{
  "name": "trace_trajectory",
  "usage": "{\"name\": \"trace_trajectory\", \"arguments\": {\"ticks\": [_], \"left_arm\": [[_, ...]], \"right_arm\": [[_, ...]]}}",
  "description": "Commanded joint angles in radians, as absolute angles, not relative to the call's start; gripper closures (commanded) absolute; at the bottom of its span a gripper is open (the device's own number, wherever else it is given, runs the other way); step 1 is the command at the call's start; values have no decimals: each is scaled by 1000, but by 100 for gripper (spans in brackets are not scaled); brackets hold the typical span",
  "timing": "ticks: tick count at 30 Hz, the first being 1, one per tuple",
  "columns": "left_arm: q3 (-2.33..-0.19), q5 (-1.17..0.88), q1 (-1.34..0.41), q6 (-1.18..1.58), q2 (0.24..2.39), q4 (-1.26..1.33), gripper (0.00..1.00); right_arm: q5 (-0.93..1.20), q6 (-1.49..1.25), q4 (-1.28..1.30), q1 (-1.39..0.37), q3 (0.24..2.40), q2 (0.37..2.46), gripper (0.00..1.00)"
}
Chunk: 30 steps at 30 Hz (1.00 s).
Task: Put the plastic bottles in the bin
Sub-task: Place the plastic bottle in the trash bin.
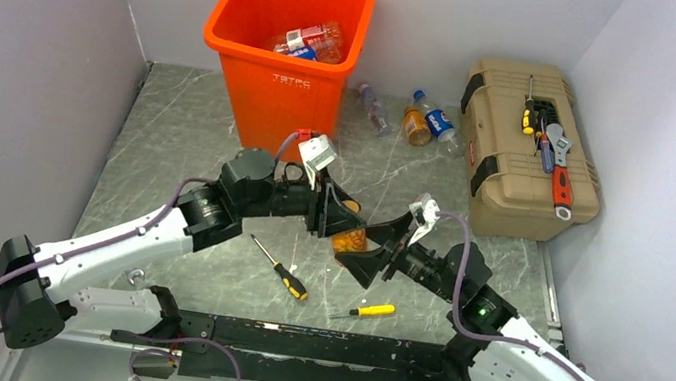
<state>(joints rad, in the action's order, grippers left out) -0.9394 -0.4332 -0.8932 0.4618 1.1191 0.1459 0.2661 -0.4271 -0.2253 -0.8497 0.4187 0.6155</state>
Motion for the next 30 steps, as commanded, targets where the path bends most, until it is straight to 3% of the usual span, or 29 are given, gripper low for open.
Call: {"name": "trace_trajectory", "arguments": {"ticks": [1,6,15,22,30], "left_arm": [[-1099,-232,-897,282,1044,-14,100],[-1347,-59,-898,27,1078,-262,100],[-1674,292,-838,-280,1246,-281,100],[-1902,63,-404,25,1405,-338,100],[-1973,-86,-204,207,1543,-354,100]], "right_arm": [[126,-391,-39,-847,518,552,0],[-126,-409,183,-848,566,487,0],[-286,-539,128,-847,469,421,0],[-249,-509,167,-847,475,481,0],[-248,-520,175,-847,426,422,0]]}}
